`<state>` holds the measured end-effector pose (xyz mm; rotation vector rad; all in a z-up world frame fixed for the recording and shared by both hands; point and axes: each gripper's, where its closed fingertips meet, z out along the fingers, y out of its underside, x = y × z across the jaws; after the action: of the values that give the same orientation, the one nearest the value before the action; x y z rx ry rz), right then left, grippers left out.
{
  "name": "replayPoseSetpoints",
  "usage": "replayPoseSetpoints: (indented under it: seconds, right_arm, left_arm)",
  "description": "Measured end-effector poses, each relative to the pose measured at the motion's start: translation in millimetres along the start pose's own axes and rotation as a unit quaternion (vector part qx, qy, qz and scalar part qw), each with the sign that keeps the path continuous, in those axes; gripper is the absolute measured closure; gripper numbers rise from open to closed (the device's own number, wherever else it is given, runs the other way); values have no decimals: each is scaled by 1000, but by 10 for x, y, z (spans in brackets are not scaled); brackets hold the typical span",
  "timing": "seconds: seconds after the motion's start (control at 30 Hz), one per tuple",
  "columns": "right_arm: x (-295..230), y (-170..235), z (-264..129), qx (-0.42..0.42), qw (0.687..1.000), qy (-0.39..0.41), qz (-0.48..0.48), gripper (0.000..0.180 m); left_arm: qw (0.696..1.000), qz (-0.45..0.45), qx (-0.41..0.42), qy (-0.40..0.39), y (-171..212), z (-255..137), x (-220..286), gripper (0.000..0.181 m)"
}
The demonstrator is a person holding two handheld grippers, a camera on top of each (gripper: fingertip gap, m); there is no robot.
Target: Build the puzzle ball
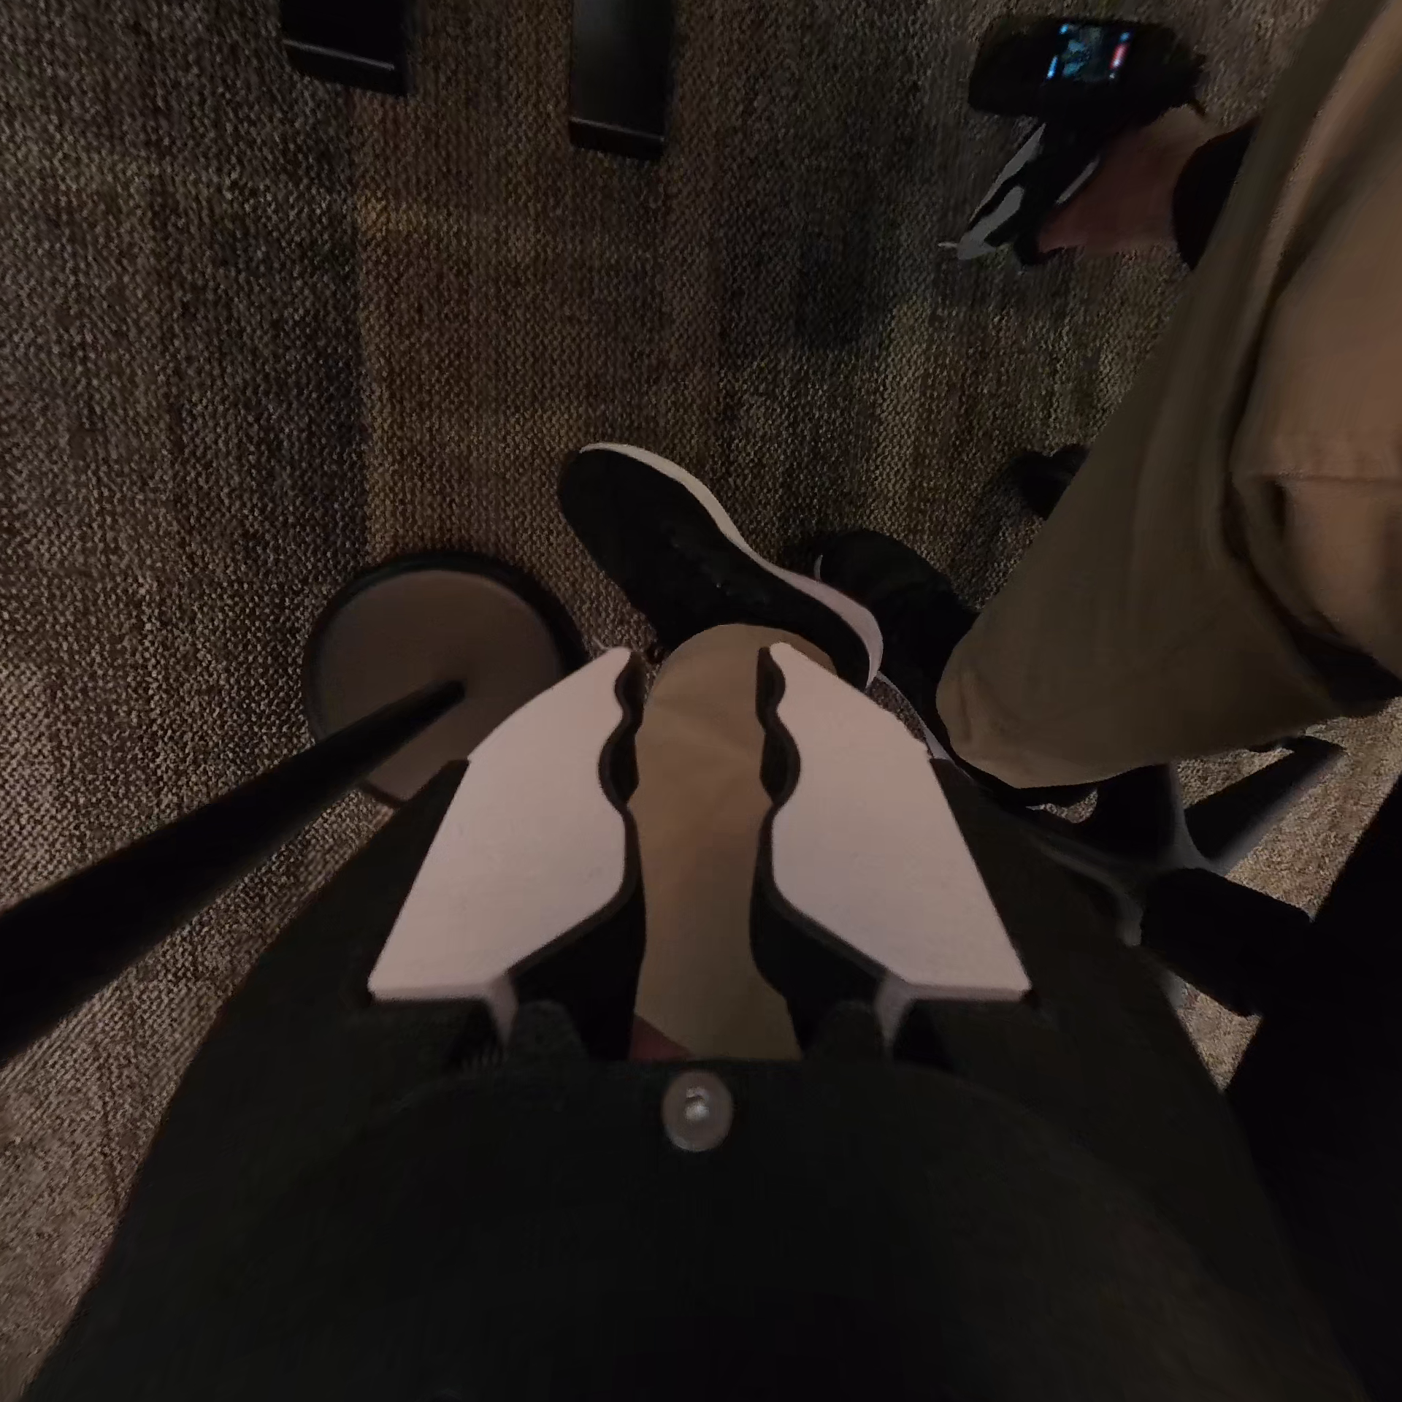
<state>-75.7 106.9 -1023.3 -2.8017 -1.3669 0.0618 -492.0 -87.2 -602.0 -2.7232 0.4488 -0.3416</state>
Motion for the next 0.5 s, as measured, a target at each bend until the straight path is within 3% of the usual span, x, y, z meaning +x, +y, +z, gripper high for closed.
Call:
replayPoseSetpoints:
  seconds: [0.07, 0.17, 0.23, 0.3, 0.5]
  right_arm:
    - [14, 37, -42, 9, 998, -25, 60, 180]
    - [-24, 156, -96, 3, 998, -43, 51, 180]
    - [-99, 22, -285, 51, 991, -77, 95, 180]
    - [-174, -86, -574, 83, 985, -90, 120, 180]
    - [-862, -20, -1833, 111, 989, -96, -7, 180]
  left_arm:
    - [1000, 3, 9, 3, -81, -14, 30, 152]
    - [1000, 12, 25, 4, -190, -40, 80, 152]
    - [1000, 17, 25, 3, -221, -51, 95, 153]
    - [999, 21, 39, 3, -340, -88, 108, 153]
    - [994, 28, 109, 10, -960, -257, 198, 148]
